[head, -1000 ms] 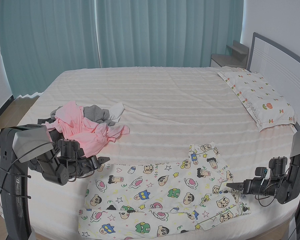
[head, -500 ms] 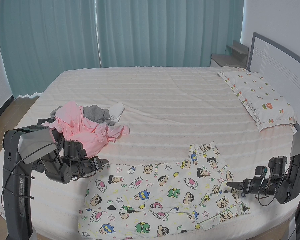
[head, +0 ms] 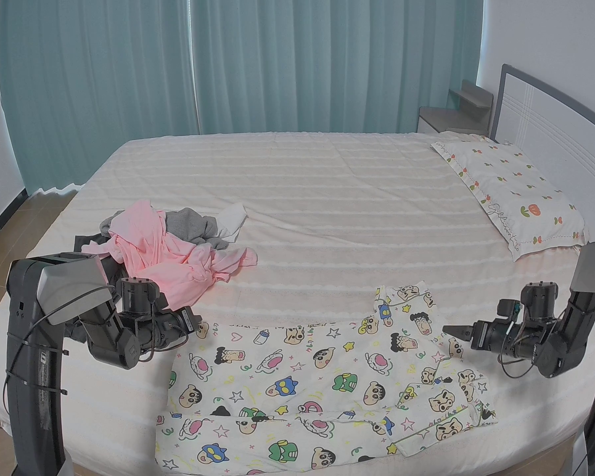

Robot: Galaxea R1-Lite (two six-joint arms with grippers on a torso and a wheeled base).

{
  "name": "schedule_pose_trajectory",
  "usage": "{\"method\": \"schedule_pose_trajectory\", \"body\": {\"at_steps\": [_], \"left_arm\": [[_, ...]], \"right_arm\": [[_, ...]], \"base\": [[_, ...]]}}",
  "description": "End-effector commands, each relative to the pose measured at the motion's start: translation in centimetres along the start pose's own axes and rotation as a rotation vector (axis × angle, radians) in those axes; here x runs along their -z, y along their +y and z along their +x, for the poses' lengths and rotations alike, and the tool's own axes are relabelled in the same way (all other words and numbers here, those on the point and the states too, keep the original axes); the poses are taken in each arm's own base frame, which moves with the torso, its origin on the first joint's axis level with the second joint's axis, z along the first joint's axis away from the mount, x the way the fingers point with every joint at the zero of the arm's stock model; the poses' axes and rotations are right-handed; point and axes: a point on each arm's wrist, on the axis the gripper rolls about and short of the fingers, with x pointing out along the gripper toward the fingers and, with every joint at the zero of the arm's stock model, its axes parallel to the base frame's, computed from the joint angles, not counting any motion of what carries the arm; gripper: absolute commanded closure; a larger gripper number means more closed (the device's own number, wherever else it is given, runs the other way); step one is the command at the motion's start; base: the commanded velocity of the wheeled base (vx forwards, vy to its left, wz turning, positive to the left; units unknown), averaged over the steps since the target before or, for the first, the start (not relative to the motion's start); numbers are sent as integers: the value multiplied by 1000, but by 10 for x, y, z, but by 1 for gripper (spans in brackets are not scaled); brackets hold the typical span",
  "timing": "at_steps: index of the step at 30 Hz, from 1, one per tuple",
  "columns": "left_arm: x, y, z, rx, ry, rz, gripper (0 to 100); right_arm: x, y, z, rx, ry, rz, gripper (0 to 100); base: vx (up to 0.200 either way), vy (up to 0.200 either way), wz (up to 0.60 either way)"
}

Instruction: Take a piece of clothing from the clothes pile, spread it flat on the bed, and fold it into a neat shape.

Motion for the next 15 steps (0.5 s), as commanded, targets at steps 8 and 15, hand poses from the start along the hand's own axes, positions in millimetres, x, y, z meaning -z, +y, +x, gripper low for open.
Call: {"method": "schedule_pose_trajectory", "body": {"at_steps": [8,15], "left_arm": [[5,5,-7,24,-76,-47,100],[1,14,-12,27,-138,-58,100]], "right_arm": [[-36,-31,78,42,47,121,0],[-37,-36,93,46,70,130,0]], "base": [[0,0,0],[0,0,0]]}}
